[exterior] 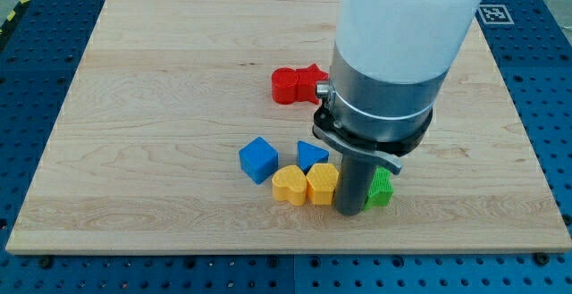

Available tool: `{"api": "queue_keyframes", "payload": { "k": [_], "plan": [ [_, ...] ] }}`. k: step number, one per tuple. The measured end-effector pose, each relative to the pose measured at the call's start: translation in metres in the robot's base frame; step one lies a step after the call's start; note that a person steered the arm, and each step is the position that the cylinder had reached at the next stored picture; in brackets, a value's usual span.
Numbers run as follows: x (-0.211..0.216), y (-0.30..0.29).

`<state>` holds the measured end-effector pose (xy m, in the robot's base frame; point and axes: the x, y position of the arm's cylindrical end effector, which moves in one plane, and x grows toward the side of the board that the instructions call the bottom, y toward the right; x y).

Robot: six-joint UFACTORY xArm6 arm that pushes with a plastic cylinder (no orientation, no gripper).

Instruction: Move the yellow hexagon with blue cube towards left

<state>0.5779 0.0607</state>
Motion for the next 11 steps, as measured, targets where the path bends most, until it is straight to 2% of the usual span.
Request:
{"api": "queue_keyframes", "payload": {
  "k": [2, 4, 5, 7, 8, 9, 11],
  "plan": [
    [-0.011, -0.039],
    [-0.033, -0.016],
    [-0.047, -0.053],
    [-0.048, -0.057],
    [-0.029, -0.076],
    [-0.029, -0.077],
    [-0.042, -0.118]
  ]
}}
